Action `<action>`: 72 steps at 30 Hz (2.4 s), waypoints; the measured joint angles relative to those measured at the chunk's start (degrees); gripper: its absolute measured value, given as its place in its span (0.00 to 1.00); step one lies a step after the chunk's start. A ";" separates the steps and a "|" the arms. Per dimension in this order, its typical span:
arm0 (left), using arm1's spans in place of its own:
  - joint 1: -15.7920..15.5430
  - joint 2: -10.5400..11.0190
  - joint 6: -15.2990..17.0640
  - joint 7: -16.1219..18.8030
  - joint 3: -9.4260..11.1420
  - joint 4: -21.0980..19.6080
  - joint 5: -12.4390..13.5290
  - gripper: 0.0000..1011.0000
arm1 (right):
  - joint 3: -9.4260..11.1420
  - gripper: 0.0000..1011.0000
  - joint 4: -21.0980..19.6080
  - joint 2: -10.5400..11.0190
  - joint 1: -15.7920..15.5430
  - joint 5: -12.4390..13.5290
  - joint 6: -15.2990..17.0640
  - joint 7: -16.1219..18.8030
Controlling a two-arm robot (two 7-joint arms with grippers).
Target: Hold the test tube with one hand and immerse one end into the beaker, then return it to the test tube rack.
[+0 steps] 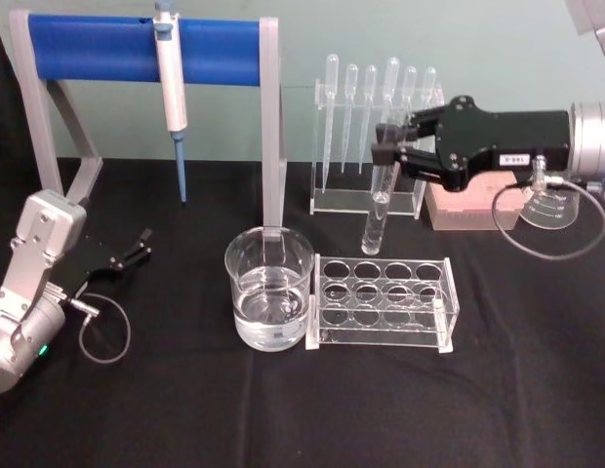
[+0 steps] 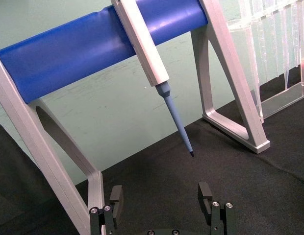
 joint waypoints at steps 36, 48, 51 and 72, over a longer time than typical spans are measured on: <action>0.00 0.00 0.00 0.00 0.00 0.00 0.00 0.99 | -11.24 0.24 12.62 -12.94 10.32 -1.38 -5.39 3.39; 0.00 0.00 0.00 0.00 0.00 0.00 0.00 0.99 | -12.17 0.24 13.73 -13.60 8.06 -2.67 -9.00 2.65; 0.00 0.00 0.00 0.00 0.00 0.00 0.00 0.99 | -12.29 0.24 13.73 -13.60 7.52 -3.35 -9.73 2.41; 0.00 0.00 0.00 0.00 0.00 0.00 0.00 0.99 | -11.17 0.24 15.26 -15.47 2.37 -6.40 -12.13 -1.69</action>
